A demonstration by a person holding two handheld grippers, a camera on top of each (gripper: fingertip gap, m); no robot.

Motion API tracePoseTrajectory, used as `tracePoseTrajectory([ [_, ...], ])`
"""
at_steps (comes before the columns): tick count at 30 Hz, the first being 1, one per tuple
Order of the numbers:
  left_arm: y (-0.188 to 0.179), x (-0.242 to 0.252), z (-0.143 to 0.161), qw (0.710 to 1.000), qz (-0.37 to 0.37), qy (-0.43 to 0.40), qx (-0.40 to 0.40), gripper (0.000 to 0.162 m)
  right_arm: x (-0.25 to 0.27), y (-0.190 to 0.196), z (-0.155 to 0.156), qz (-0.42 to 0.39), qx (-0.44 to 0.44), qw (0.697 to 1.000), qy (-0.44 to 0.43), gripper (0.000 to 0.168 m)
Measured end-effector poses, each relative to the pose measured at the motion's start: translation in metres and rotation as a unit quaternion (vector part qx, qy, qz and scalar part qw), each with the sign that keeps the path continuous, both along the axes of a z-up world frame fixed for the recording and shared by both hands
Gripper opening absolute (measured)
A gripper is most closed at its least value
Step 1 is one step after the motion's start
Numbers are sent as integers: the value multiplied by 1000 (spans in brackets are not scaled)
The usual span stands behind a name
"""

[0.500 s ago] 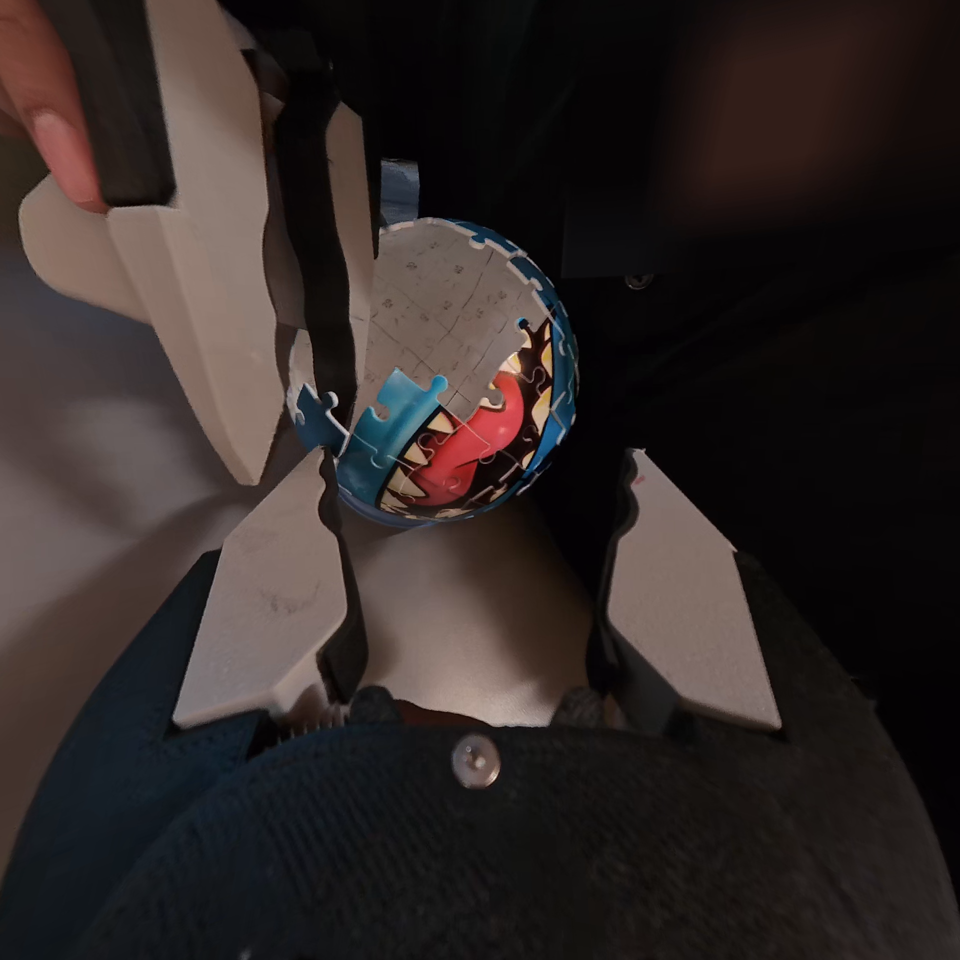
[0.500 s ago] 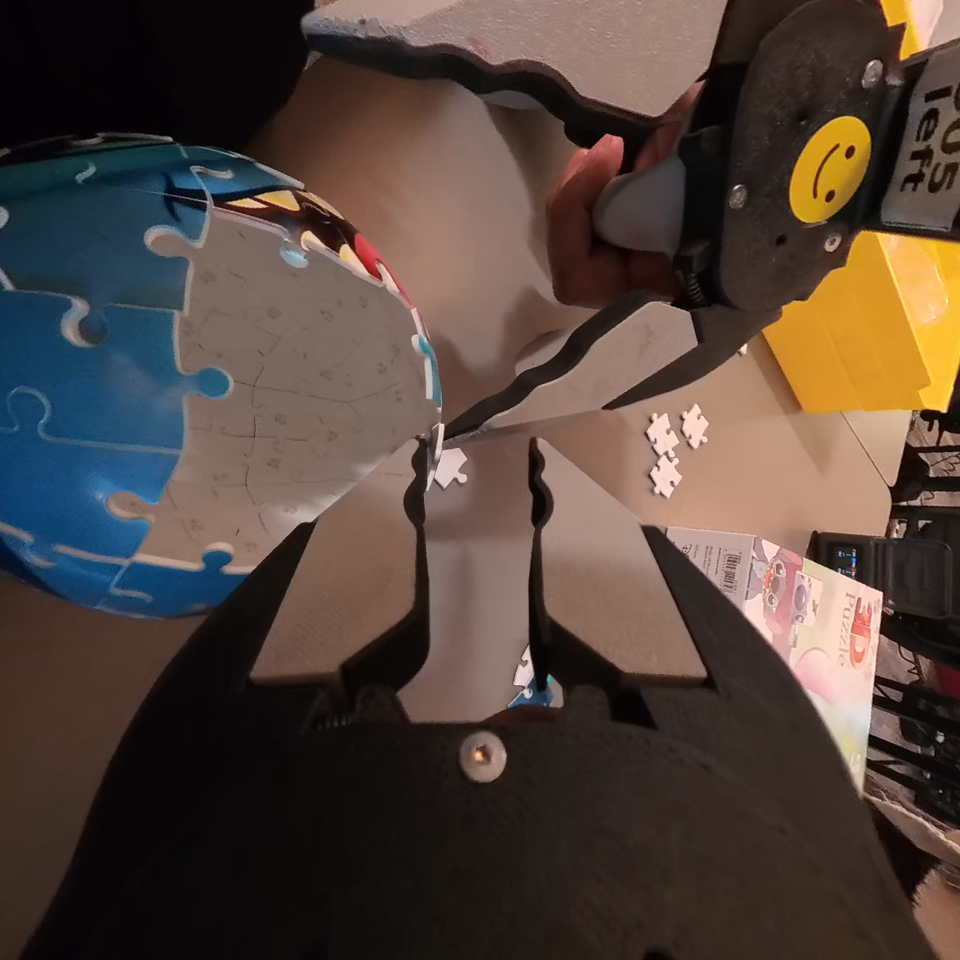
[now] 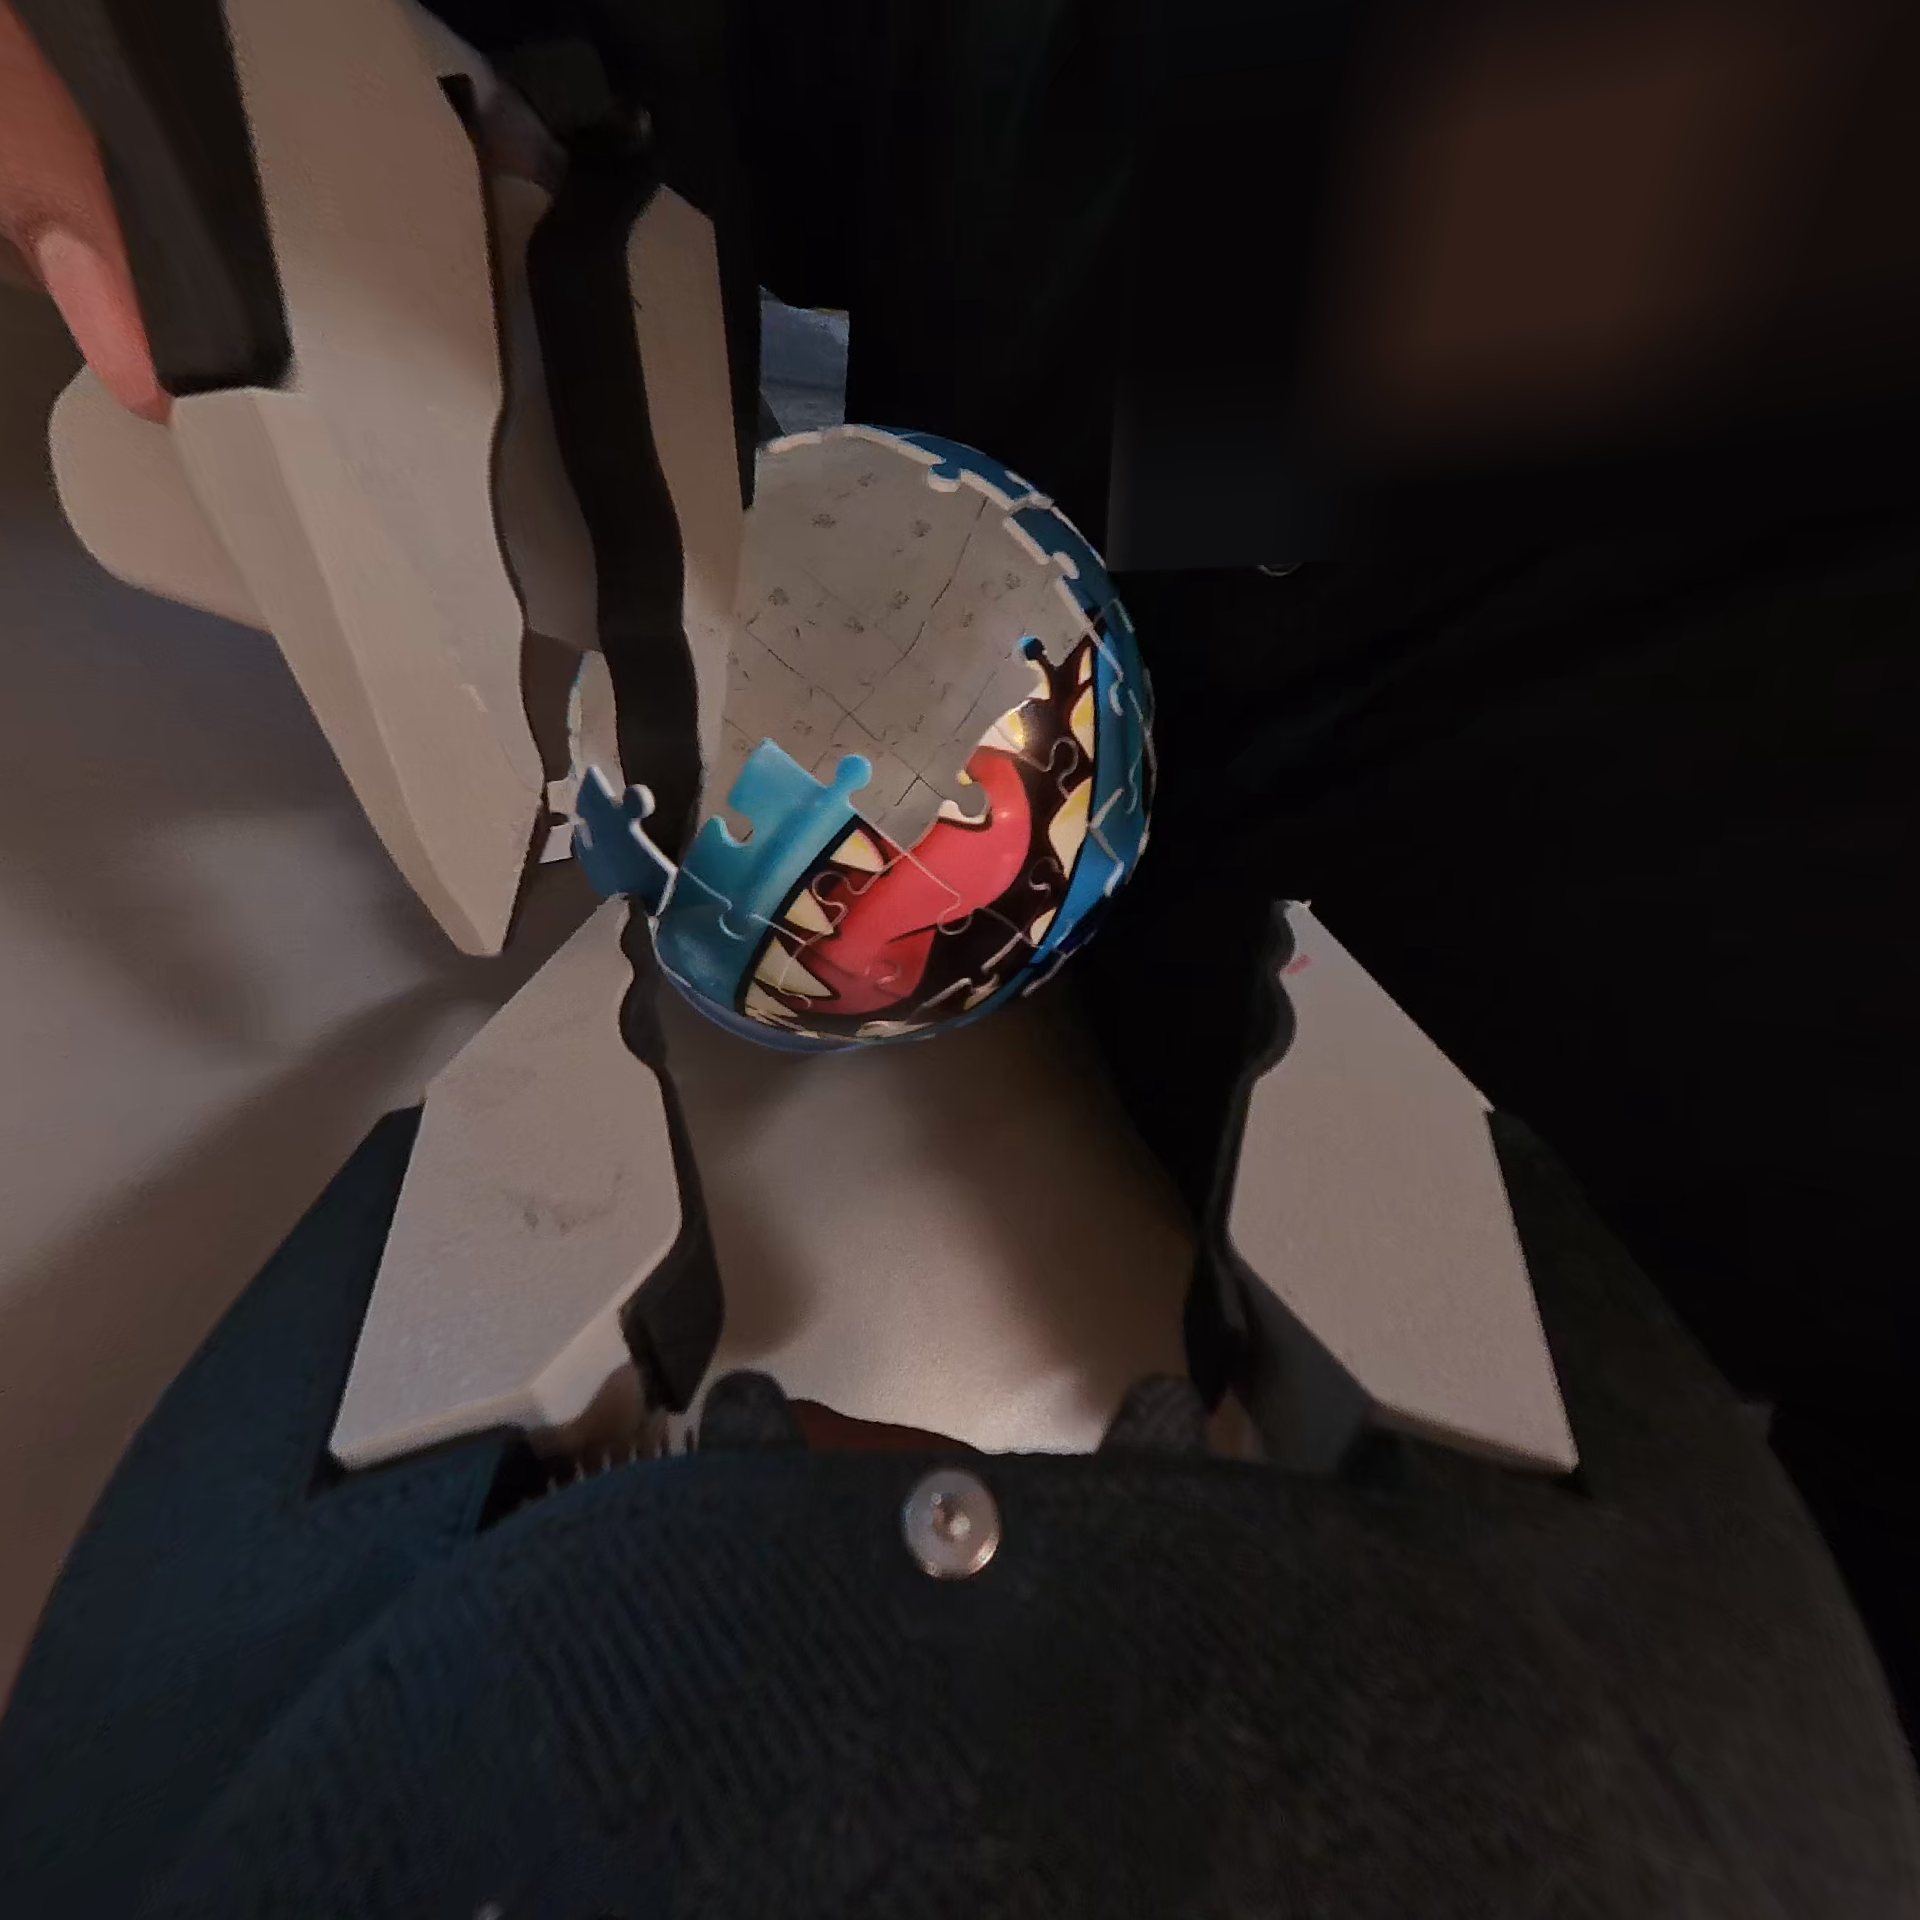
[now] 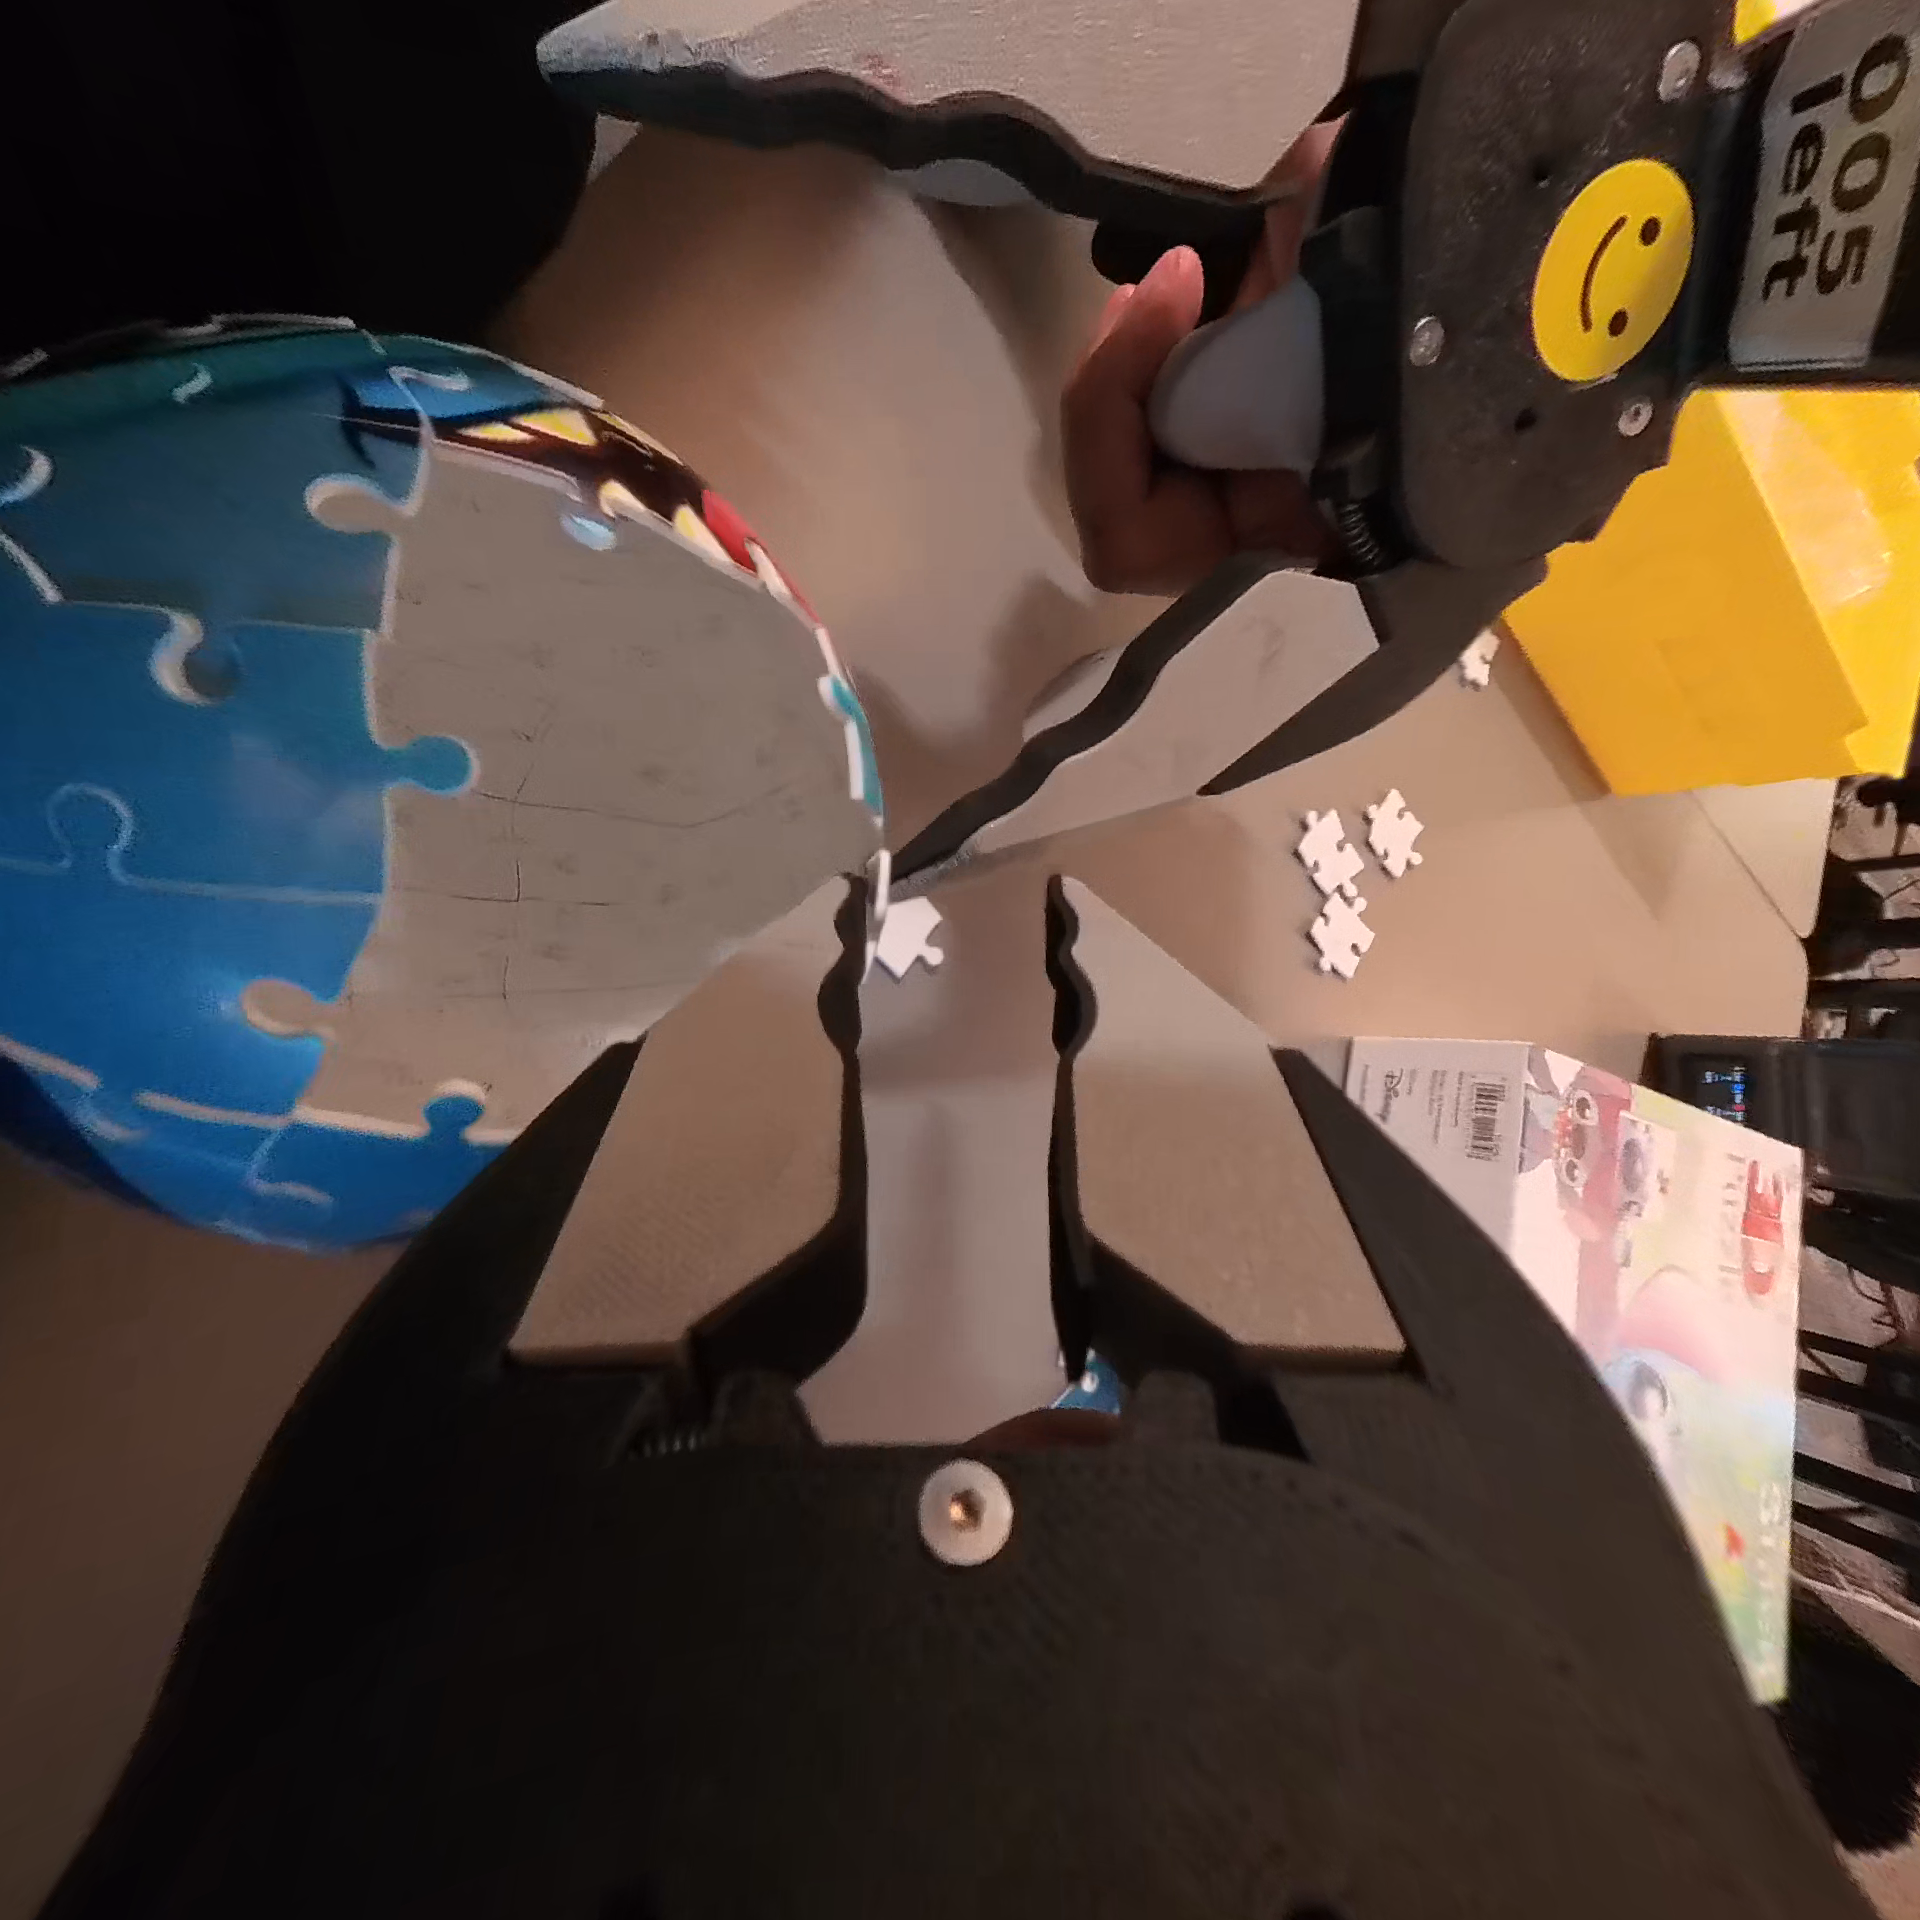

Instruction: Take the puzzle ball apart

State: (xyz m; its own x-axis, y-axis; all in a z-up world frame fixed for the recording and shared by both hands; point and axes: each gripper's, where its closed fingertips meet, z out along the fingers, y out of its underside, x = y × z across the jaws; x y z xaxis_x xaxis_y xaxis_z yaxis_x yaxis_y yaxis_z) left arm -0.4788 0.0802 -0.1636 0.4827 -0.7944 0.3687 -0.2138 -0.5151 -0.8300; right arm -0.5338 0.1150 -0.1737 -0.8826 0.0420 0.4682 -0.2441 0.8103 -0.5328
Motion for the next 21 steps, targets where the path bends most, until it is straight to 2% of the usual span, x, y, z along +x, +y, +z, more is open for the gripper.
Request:
tracePoseTrajectory([
  [6, 1, -1, 0, 1000, -2, -2, -1, 111, -1, 3, -12, 1, 34, 999, -17, 31],
  [21, 0, 0, 1, 1000, -2, -2, -1, 111, 1, 0, -2, -13, -6, 1000, -16, 29],
])
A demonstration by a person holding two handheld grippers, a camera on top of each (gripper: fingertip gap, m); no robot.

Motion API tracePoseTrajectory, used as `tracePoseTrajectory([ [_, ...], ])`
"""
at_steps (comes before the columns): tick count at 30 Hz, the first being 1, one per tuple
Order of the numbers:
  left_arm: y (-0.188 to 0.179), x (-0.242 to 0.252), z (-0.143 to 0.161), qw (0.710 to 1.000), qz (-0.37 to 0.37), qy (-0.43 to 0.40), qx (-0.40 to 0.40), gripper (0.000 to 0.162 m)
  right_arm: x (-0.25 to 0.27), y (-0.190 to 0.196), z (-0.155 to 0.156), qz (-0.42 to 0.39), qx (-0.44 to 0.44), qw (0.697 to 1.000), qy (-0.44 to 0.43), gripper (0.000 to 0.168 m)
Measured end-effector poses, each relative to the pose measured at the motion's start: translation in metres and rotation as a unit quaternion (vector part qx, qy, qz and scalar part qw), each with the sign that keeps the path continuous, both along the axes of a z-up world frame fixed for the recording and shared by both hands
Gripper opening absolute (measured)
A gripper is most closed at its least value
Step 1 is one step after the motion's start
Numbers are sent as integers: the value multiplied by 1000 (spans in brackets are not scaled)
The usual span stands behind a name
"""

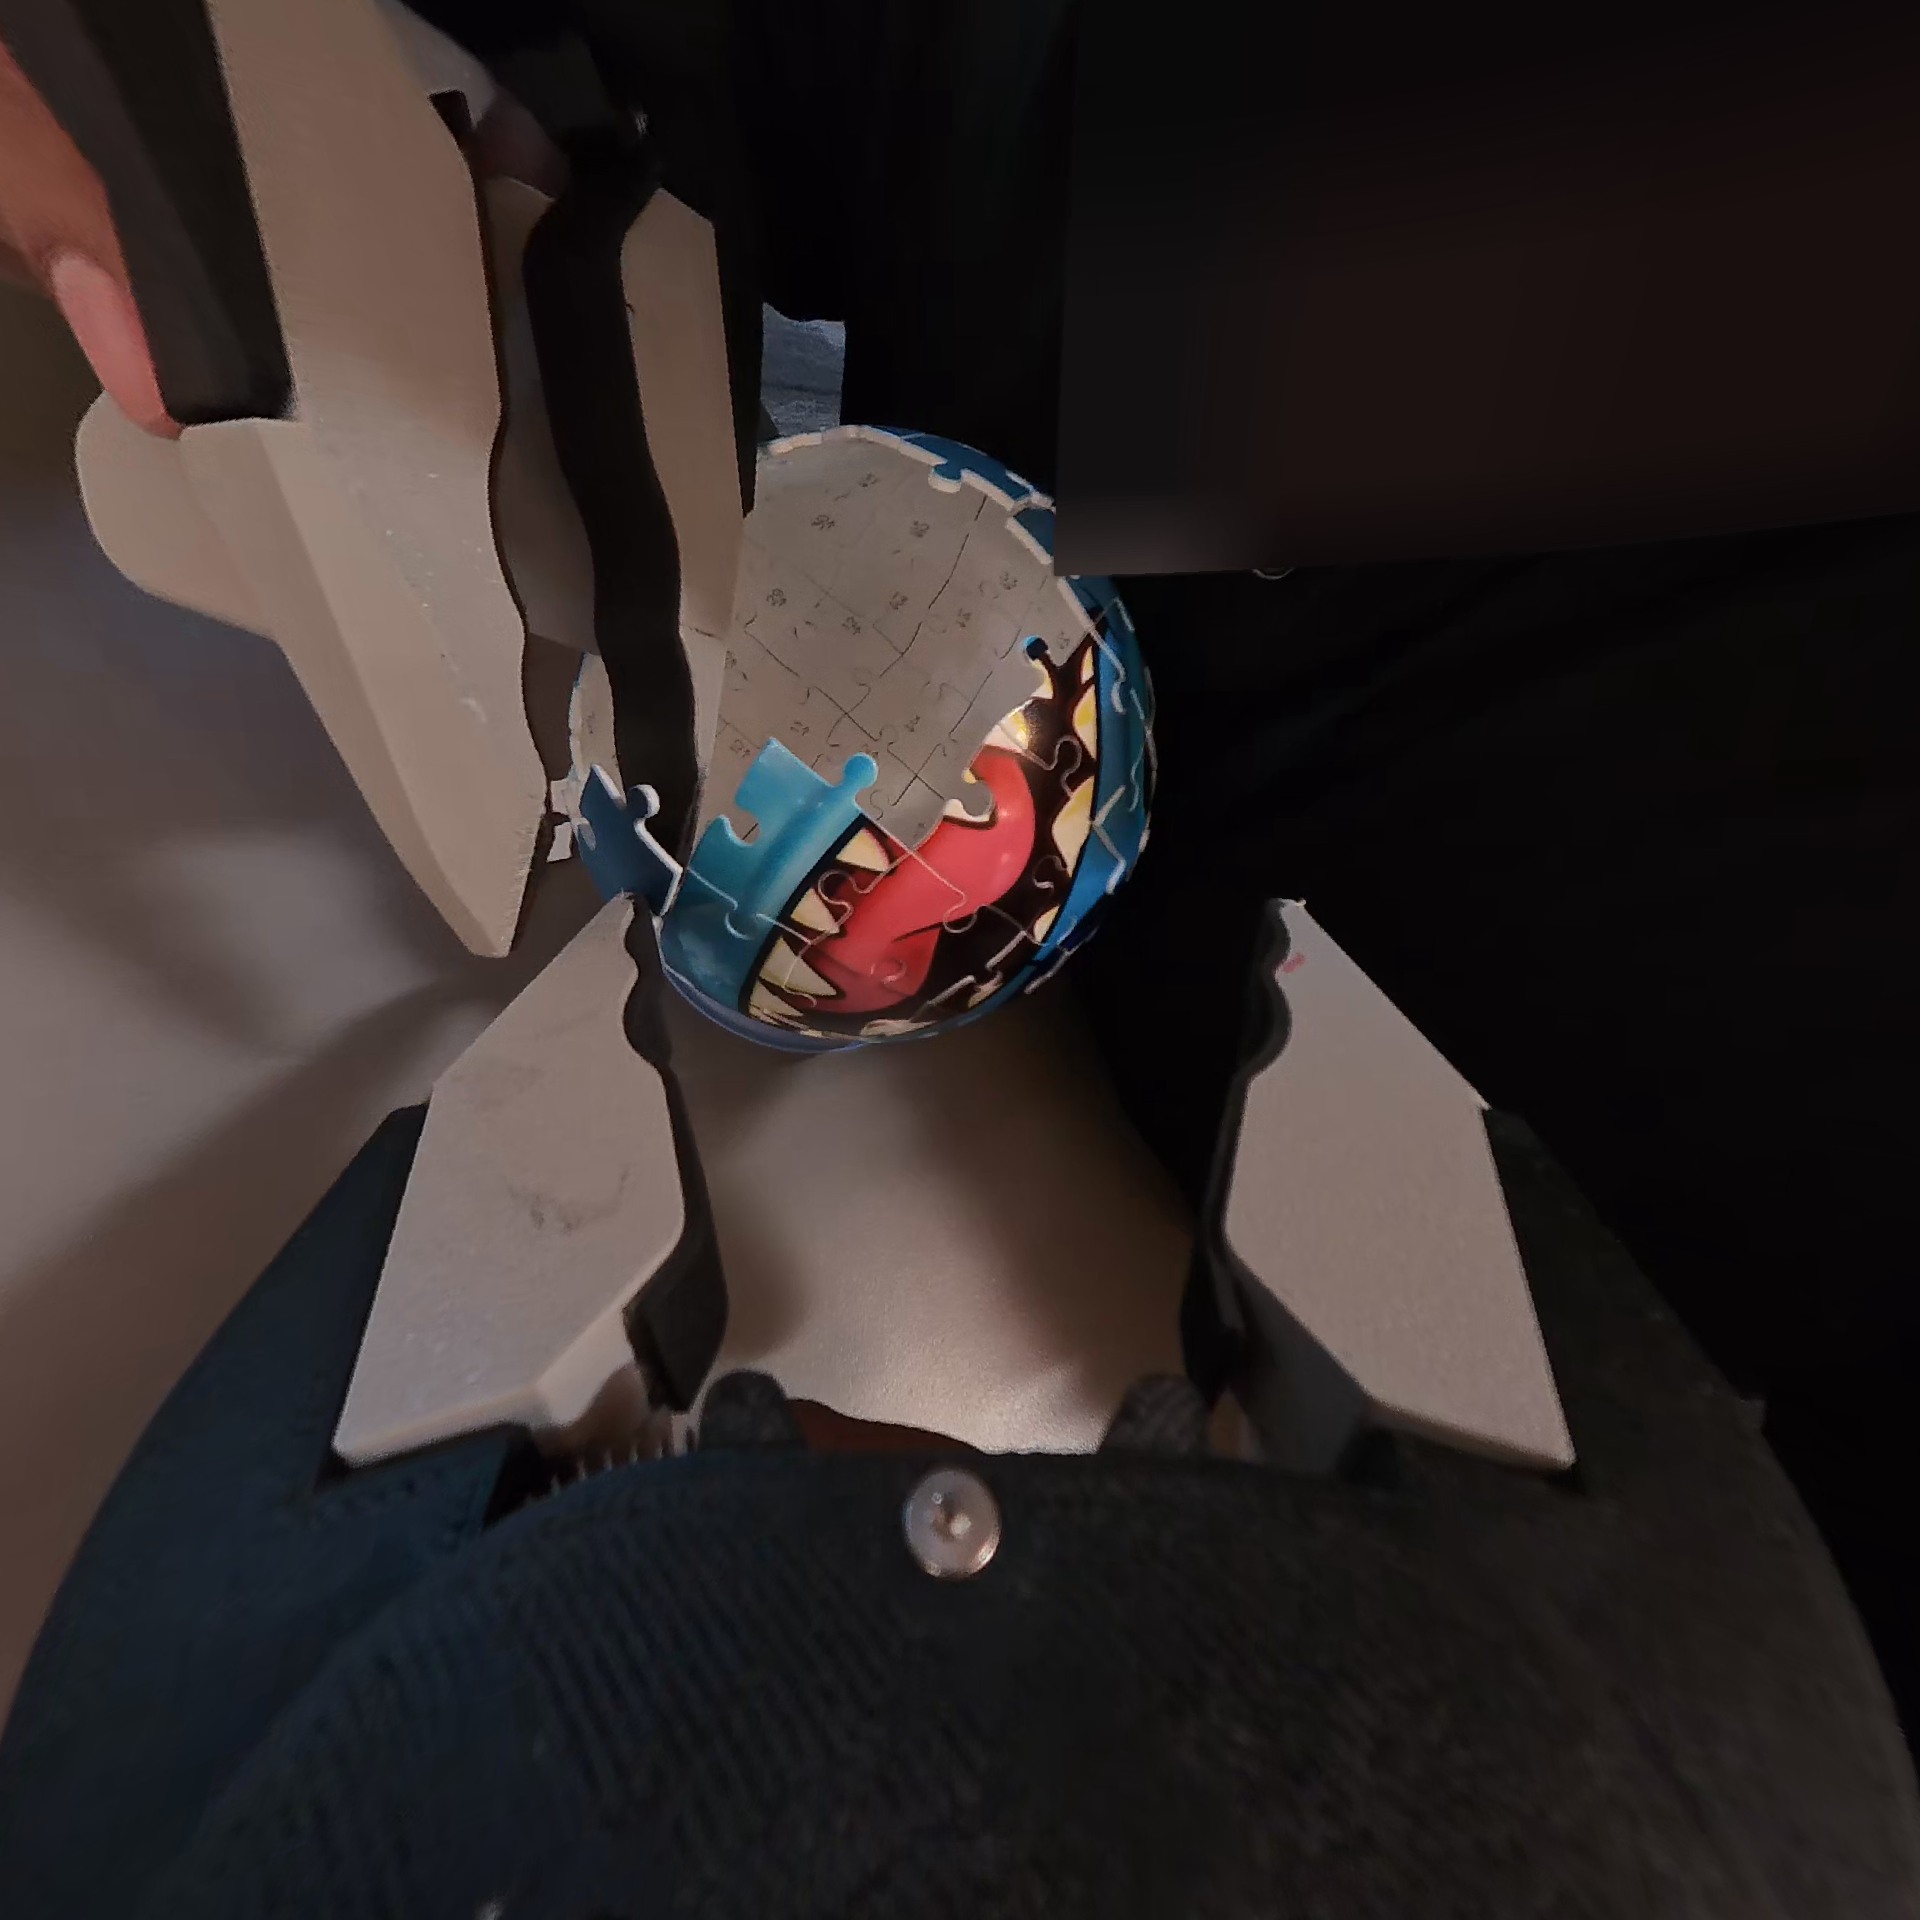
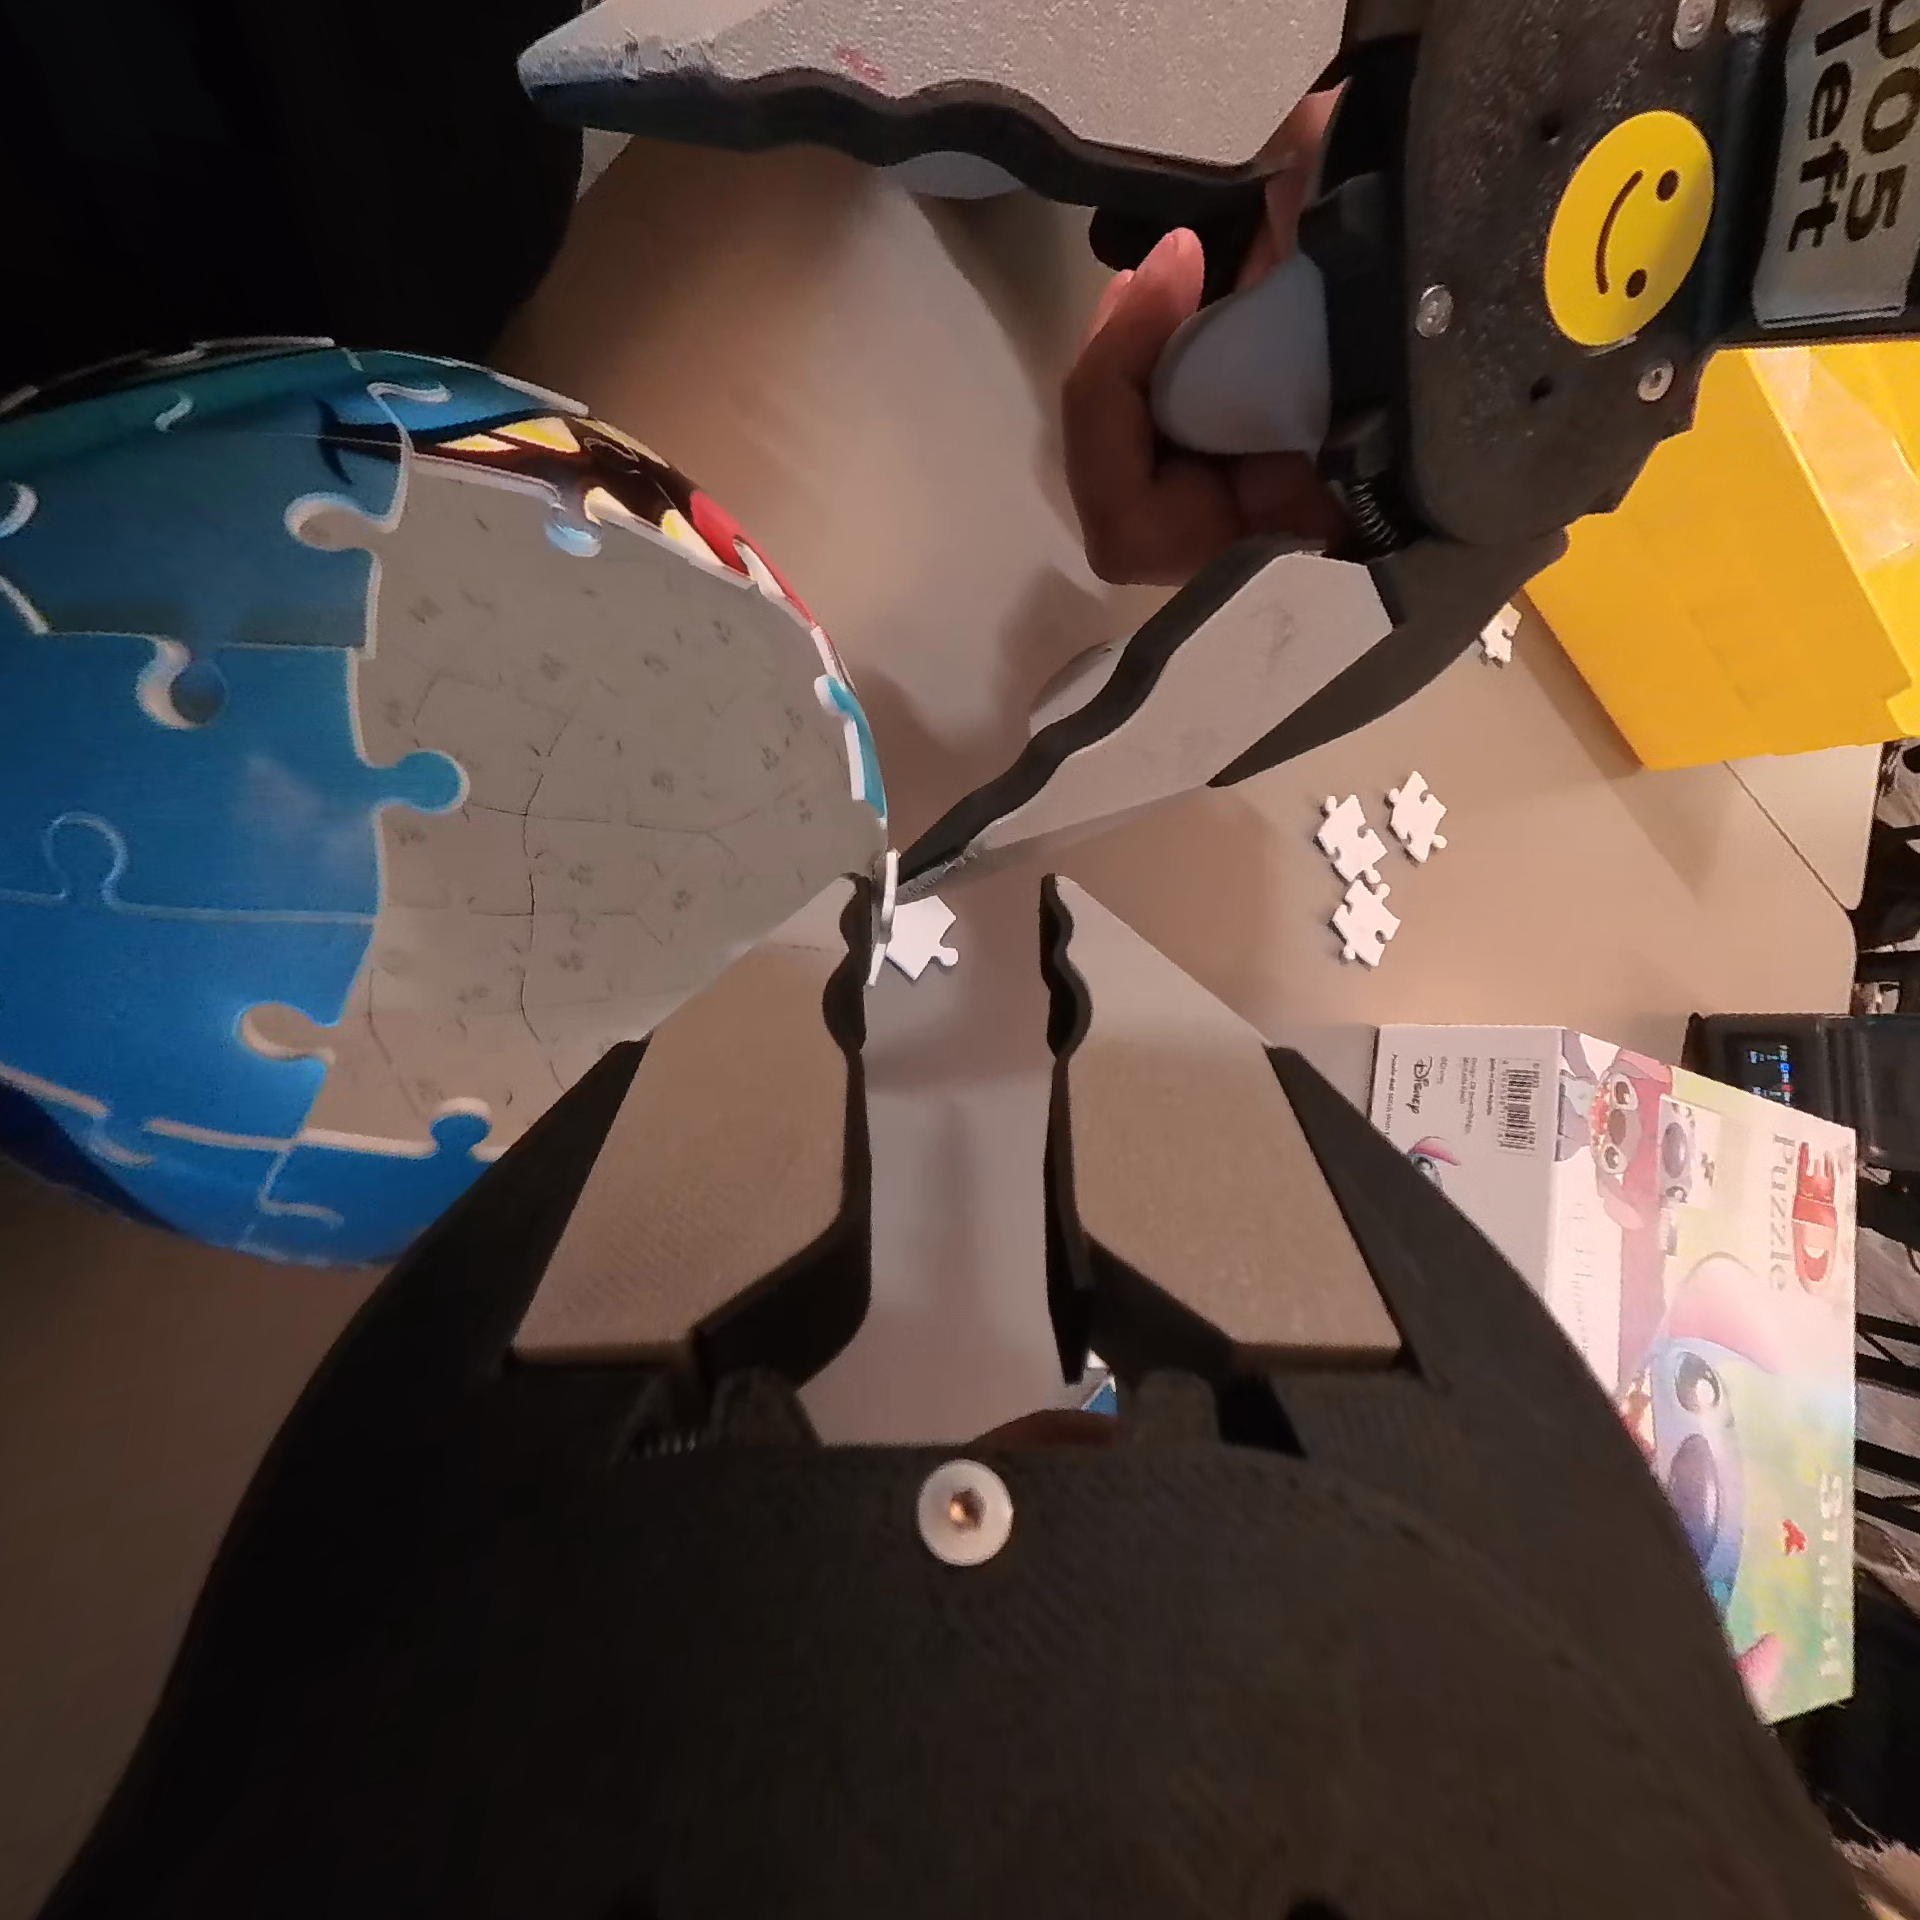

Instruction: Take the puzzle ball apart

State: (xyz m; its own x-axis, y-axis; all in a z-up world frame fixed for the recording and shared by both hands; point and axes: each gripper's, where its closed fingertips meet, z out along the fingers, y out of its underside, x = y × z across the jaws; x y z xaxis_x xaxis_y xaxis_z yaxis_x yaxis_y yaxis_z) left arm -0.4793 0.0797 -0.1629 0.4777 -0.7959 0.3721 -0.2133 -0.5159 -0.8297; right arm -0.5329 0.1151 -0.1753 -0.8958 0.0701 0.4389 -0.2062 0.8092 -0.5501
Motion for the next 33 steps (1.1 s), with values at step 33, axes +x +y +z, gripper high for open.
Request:
tracePoseTrajectory([
  [33, -2, 1, -1, 1000, 3, 6, -2, 111, 8, 7, 4, 1, -5, 1000, -20, 24],
])
